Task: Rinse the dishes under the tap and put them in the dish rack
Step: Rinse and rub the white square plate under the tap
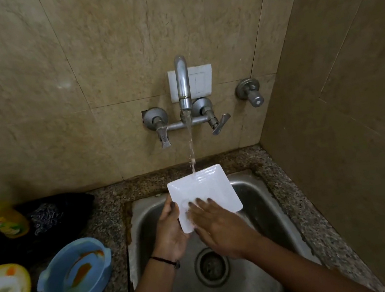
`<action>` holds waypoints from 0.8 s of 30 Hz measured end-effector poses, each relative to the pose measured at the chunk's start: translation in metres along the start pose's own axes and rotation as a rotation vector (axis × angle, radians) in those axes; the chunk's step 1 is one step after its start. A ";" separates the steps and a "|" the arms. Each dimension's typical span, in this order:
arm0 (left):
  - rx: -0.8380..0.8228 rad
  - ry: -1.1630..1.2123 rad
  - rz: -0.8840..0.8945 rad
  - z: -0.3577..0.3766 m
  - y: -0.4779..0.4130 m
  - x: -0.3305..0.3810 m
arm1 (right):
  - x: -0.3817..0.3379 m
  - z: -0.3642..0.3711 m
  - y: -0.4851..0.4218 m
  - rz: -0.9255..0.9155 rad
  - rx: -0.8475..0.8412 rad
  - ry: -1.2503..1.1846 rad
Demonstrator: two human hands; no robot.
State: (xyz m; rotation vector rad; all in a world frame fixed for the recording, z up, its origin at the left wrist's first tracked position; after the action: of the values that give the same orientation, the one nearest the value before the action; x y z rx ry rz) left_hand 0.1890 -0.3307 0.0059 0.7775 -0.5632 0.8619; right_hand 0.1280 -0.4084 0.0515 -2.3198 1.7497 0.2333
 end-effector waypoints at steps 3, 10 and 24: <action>0.019 0.021 -0.037 -0.005 0.003 -0.006 | 0.010 0.003 -0.027 0.027 -0.085 -0.040; 0.008 -0.025 0.065 -0.002 -0.005 0.013 | 0.040 -0.005 -0.046 0.213 0.066 0.080; 0.120 0.081 -0.185 -0.009 -0.005 -0.021 | 0.080 -0.064 0.004 0.522 0.297 -0.816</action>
State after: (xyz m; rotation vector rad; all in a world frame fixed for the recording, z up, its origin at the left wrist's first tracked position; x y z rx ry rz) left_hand 0.1827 -0.3353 -0.0164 0.8853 -0.3633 0.7572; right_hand 0.1454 -0.5014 0.0917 -1.2382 1.7168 0.8051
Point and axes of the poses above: each hand's wrist, its own y-axis away from the middle knuckle, its own z-axis out of the palm, x = y × z, the point moved 8 cm from there along -y, towards the middle knuckle, and after that the axes turned 3 degrees about -y, right-handed, at the moved point
